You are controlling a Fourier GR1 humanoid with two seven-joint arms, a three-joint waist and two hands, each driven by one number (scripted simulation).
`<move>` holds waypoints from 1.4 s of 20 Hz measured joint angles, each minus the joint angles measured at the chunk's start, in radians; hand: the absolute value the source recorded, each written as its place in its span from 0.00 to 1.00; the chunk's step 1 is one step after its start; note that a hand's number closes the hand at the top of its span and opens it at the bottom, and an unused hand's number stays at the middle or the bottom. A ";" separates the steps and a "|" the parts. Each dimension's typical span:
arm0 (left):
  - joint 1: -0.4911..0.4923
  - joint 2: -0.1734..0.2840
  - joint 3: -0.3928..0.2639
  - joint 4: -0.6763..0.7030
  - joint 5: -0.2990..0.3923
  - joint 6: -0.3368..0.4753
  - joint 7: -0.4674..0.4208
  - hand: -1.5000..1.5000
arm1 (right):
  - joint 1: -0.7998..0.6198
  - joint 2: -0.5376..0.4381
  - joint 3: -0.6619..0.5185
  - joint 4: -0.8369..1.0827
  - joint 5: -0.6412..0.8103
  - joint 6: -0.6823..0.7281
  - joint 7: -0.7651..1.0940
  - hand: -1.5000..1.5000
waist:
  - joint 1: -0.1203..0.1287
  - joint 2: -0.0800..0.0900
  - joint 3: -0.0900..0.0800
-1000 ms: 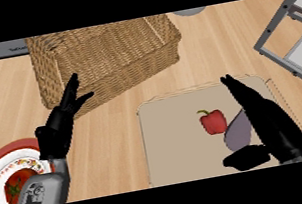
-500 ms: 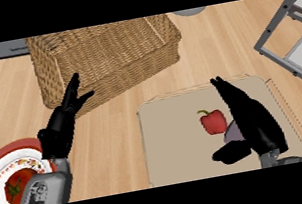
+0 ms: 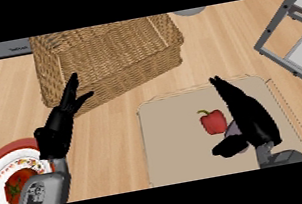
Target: Pick the bell pepper from the tray and place it in the tiered shelf
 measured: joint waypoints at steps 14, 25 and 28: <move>-0.003 -0.009 0.019 0.013 -0.013 -0.018 -0.025 0.50 | -0.025 0.018 0.022 0.113 0.080 -0.003 -0.070 1.00 | -0.001 -0.001 0.000; 0.036 -0.010 0.026 -0.020 -0.027 -0.007 -0.004 0.50 | 0.180 -0.259 0.014 -0.040 0.021 0.038 -0.426 1.00 | -0.025 -0.012 -0.004; 0.051 -0.005 0.036 -0.026 -0.023 -0.004 -0.012 0.50 | 0.277 -0.420 -0.033 -0.087 -0.043 0.064 -0.621 1.00 | -0.042 -0.015 -0.004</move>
